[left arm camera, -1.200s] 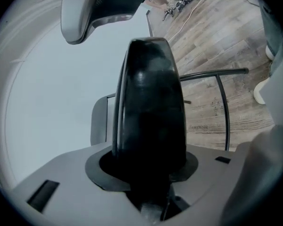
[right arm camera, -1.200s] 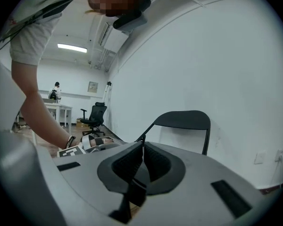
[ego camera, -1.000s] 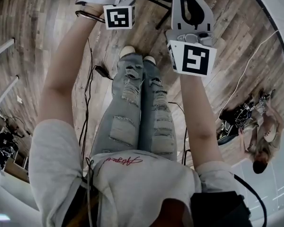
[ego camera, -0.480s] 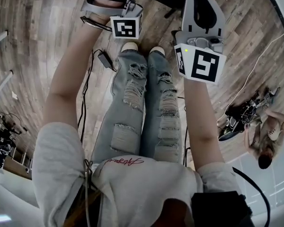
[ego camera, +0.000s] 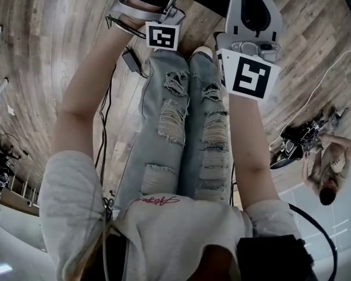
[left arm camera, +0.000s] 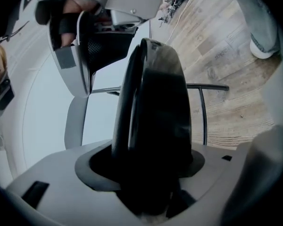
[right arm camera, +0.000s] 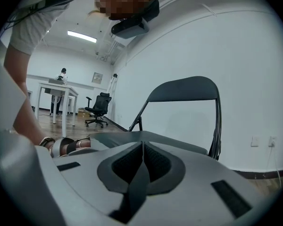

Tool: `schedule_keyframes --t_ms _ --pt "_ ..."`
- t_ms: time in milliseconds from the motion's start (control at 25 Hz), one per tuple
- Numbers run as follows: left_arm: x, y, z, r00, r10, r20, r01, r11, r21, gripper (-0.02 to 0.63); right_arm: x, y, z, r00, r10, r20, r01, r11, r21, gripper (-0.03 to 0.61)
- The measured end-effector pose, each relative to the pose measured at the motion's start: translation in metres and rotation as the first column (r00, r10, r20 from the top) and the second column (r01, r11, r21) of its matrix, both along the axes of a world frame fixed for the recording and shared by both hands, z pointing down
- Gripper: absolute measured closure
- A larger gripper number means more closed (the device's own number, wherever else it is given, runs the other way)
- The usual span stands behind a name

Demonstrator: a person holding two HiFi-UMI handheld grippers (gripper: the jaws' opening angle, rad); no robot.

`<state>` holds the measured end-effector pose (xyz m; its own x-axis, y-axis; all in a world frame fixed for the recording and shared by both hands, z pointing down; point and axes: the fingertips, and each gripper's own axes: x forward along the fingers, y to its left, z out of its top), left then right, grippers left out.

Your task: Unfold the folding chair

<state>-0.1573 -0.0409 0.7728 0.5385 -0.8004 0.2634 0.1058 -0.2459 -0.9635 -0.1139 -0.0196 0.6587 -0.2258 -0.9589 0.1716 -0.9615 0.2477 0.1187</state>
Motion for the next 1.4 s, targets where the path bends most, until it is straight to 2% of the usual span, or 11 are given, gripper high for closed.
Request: schedule_keyframes --t_ms 400,520,680,720,800,840,960,1080,1200,1280,1400 --pt "-0.008 0.010 -0.006 0.984 0.019 -0.176 -0.016 1.000 0.016 0.291 -0.021 0.021 -0.012 0.999 -0.046 0.013 0.045 0.999 0.016 0.554" --pt "-0.028 0.014 -0.012 0.960 -0.076 -0.269 0.080 0.997 0.004 0.291 -0.021 0.029 -0.022 0.998 -0.059 0.031 0.057 0.997 0.047 0.554" --pt "-0.081 0.040 -0.027 0.909 -0.257 -0.329 0.224 0.965 -0.135 0.291 -0.024 0.038 -0.045 0.997 -0.065 0.042 0.061 0.995 0.084 0.554" --pt "-0.093 0.045 -0.039 0.881 -0.301 -0.365 0.262 0.953 -0.153 0.324 -0.022 0.037 -0.056 0.997 -0.065 0.045 0.060 0.994 0.092 0.554" --pt "-0.112 0.052 -0.077 0.809 -0.372 -0.455 0.329 0.928 -0.173 0.520 -0.017 0.034 -0.086 0.997 -0.064 0.051 0.058 0.993 0.105 0.554" --pt "-0.117 0.054 -0.102 0.767 -0.402 -0.500 0.348 0.915 -0.202 0.561 -0.016 0.034 -0.106 0.996 -0.065 0.053 0.059 0.992 0.114 0.554" --pt "-0.114 0.047 -0.204 0.615 -0.455 -0.645 0.317 0.891 -0.326 0.577 -0.017 0.037 -0.187 0.995 -0.055 0.079 0.041 0.986 0.164 0.555" --pt "-0.087 0.042 -0.321 0.453 -0.499 -0.739 0.163 0.861 -0.482 0.597 -0.021 0.041 -0.275 0.992 -0.052 0.111 0.028 0.977 0.209 0.554" --pt "-0.054 0.052 -0.422 0.265 -0.586 -0.766 -0.112 0.770 -0.628 0.598 -0.023 0.043 -0.362 0.995 -0.082 0.065 0.063 0.966 0.250 0.555" --pt "-0.033 0.054 -0.475 0.245 -0.602 -0.760 -0.228 0.726 -0.649 0.598 -0.019 0.040 -0.411 0.993 -0.103 0.048 0.086 0.959 0.271 0.554" --pt "-0.015 0.063 -0.538 0.272 -0.540 -0.797 -0.275 0.750 -0.602 0.598 -0.008 0.051 -0.458 0.994 -0.098 0.050 0.080 0.957 0.278 0.554"
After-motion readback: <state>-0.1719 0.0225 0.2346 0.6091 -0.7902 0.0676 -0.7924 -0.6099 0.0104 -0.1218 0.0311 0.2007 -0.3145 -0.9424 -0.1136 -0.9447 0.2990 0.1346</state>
